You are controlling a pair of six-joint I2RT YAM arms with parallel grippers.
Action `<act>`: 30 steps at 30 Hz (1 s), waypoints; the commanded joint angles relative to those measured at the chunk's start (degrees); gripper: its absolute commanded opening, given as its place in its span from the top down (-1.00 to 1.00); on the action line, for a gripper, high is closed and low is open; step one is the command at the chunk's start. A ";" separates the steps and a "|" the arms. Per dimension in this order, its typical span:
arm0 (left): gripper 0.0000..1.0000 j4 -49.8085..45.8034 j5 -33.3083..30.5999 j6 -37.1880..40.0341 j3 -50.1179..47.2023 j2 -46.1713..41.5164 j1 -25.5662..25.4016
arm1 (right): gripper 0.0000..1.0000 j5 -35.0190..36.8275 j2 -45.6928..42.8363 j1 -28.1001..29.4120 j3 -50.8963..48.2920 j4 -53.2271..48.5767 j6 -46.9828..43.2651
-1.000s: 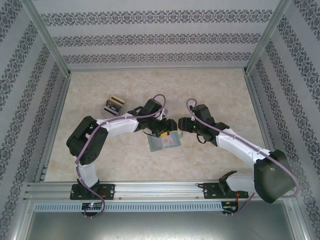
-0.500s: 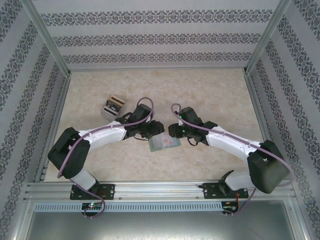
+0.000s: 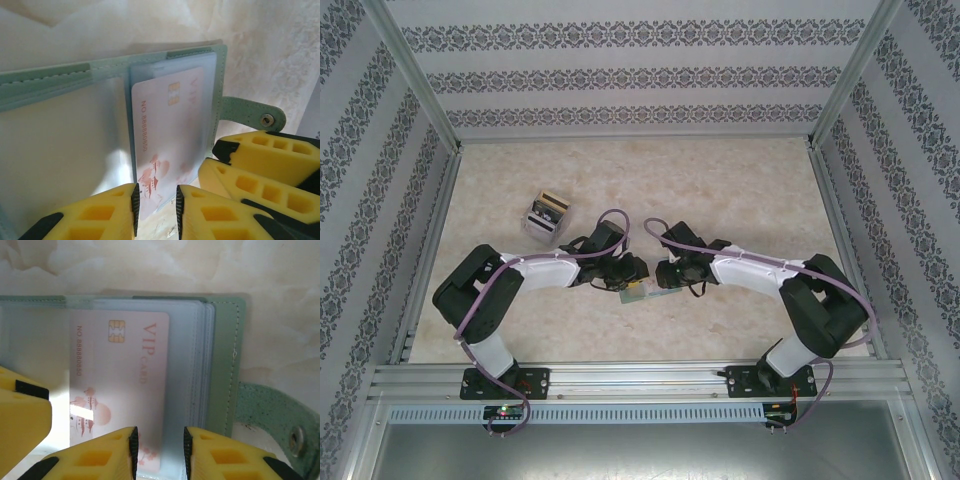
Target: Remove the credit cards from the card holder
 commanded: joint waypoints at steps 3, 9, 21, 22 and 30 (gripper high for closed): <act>0.40 -0.21 0.17 0.97 1.32 0.60 0.95 | 0.35 0.94 1.06 -0.51 1.91 -1.17 0.69; 0.39 2.38 1.86 0.23 1.59 2.69 1.07 | 0.44 -0.97 2.88 -1.01 2.23 -0.90 0.46; 0.53 1.56 6.21 1.44 4.77 4.90 1.06 | 0.45 -3.33 5.01 -1.63 2.10 -0.90 0.35; 0.55 1.34 6.19 1.66 4.82 4.75 1.06 | 0.46 -3.38 5.14 -1.66 2.13 -0.90 0.38; 0.73 -0.81 5.67 3.24 5.24 4.24 1.13 | 0.48 -3.33 6.49 -1.79 2.52 -1.16 0.77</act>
